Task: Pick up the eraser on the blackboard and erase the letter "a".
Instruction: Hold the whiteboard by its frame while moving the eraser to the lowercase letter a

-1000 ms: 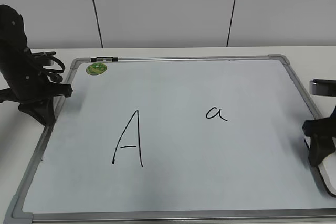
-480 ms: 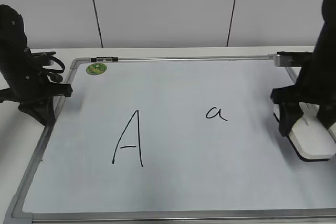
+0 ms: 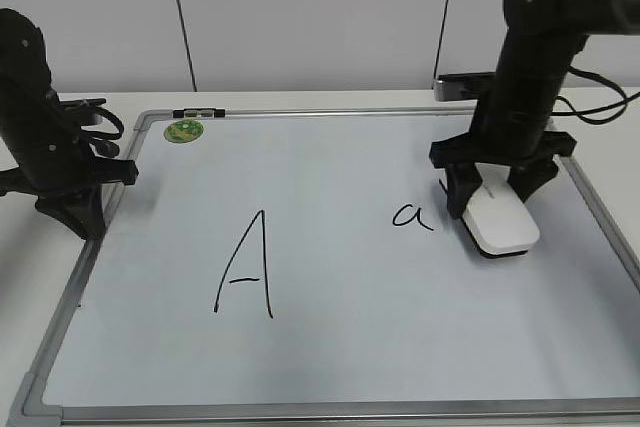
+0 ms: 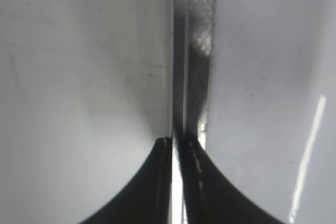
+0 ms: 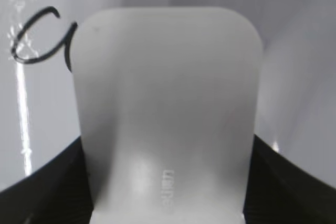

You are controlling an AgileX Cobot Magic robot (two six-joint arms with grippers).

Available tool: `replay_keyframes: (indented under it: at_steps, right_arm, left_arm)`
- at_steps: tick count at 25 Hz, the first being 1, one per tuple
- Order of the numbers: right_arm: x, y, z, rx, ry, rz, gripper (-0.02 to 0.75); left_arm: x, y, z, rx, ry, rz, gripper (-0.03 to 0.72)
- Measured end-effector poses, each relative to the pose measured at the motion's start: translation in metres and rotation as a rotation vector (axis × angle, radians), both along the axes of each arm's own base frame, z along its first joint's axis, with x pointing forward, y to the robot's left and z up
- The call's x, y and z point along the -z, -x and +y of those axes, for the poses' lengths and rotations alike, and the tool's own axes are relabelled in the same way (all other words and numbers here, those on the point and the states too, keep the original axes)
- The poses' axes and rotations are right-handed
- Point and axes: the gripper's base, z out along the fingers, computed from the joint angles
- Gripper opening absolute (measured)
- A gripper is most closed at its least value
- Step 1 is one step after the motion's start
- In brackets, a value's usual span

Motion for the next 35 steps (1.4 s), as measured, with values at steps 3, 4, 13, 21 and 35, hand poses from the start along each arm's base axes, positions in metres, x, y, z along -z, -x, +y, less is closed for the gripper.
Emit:
replay_keyframes:
  at_steps: [3,4,13,21,35]
  right_arm:
    - [0.003,-0.008,0.010,-0.019,-0.003,-0.014,0.527]
    - [0.005,-0.012,0.014,-0.024,-0.008,-0.020,0.527]
    - [0.017,-0.023,0.021,-0.013,-0.036,-0.008,0.526]
    - [0.030,-0.027,0.027,-0.005,-0.063,0.018,0.526]
    - [0.032,-0.002,0.096,-0.171,-0.049,0.026,0.526]
  left_arm:
    - [0.000,0.000,0.000,-0.001,0.001,0.000,0.028]
    - [0.000,0.000,0.000,-0.001,0.001,0.000,0.028]
    - [0.000,0.000,0.000,-0.001,0.001,0.000,0.028]
    - [0.000,0.000,0.000,-0.001,0.002,-0.001,0.029]
    - [0.000,0.000,0.000,-0.001,0.002,-0.001,0.029]
